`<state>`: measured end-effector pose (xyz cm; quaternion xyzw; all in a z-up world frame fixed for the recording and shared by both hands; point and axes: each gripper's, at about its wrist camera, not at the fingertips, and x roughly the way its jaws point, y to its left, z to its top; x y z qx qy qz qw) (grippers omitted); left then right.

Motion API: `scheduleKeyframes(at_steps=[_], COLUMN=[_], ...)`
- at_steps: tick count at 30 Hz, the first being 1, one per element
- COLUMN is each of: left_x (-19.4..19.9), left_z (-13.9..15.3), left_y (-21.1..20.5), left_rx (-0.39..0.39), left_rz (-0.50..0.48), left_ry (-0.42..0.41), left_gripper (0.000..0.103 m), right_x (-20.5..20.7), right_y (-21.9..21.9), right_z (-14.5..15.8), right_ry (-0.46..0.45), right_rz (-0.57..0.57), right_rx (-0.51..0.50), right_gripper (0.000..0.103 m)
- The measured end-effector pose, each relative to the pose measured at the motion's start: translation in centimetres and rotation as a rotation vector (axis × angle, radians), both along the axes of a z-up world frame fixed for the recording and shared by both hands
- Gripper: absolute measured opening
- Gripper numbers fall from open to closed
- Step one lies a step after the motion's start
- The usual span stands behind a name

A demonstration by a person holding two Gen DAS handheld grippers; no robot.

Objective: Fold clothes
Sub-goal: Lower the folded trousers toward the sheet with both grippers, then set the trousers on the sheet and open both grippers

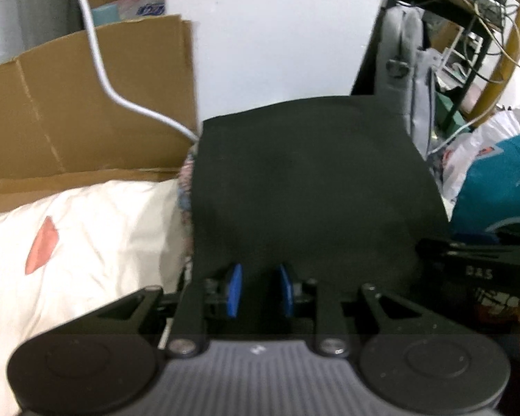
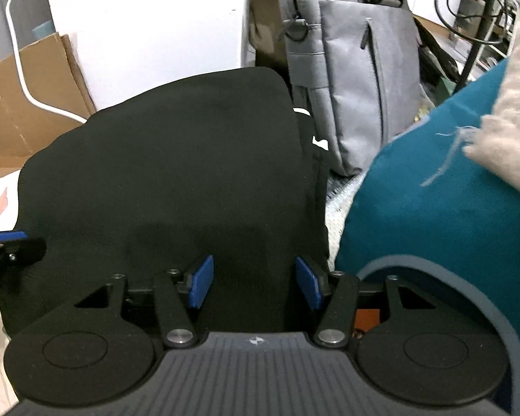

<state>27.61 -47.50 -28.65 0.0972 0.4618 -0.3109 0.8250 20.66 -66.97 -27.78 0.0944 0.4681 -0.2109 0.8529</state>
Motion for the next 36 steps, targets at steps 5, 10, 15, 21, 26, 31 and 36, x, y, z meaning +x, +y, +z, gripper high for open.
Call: scheduleKeyframes(at_steps=[5, 10, 15, 21, 26, 31, 36], left_x=[0.0, -0.7, -1.1, -1.8, -2.7, -4.2, -5.7], left_z=[1.6, 4.0, 5.2, 6.7, 8.0, 9.2, 10.4], left_y=[1.6, 3.6, 5.6, 8.2, 9.9, 12.0, 14.0], left_rx=[0.002, -0.006, 0.004, 0.004, -0.003, 0.002, -0.009], left_rz=[0.024, 0.034, 0.040, 0.045, 0.040, 0.030, 0.033], left_ry=[0.008, -0.004, 0.002, 0.010, 0.011, 0.001, -0.003], left_gripper=[0.027, 0.027, 0.027, 0.027, 0.028, 0.043, 0.051], right_x=[-1.0, -2.4, -3.7, -4.5, -5.4, -6.2, -7.2], right_y=[0.8, 1.0, 1.9, 4.8, 7.2, 9.5, 10.9], right_z=[1.8, 3.7, 5.4, 6.6, 7.9, 9.8, 11.5], right_ry=[0.015, -0.005, 0.004, 0.007, 0.010, -0.012, -0.020], right_rz=[-0.004, -0.028, -0.042, -0.028, -0.035, -0.020, -0.033], right_rx=[-0.007, 0.010, 0.013, 0.026, 0.011, 0.011, 0.005], right_gripper=[0.057, 0.057, 0.057, 0.057, 0.057, 0.057, 0.058])
